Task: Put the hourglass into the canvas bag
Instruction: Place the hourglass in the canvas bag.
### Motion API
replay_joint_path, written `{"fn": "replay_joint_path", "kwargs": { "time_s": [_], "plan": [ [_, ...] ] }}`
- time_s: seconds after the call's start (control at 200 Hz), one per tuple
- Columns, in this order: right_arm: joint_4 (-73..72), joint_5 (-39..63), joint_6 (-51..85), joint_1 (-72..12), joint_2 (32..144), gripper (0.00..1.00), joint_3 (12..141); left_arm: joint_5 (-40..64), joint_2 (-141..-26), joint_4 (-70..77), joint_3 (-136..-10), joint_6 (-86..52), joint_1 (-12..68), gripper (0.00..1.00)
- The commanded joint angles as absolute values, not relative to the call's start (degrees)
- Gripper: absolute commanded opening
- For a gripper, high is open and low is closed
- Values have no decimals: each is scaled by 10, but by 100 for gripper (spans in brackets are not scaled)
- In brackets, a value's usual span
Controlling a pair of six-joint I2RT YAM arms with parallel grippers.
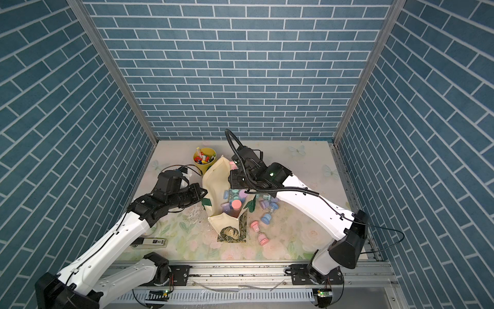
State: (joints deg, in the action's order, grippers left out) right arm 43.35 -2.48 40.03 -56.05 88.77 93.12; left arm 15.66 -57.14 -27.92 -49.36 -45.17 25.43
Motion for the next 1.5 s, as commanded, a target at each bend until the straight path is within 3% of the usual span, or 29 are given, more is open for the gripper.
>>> {"fn": "replay_joint_path", "kwargs": {
  "time_s": [0.0,0.515,1.49],
  "plan": [
    [444,-13,403,-566,903,1,959,155,-559,-265,-491,-443,258,0],
    [480,8,461,-570,1004,0,984,157,-558,-265,-494,-447,258,0],
    [479,36,494,-571,1088,0,955,160,-554,-259,-493,-449,258,0]
  ]
}}
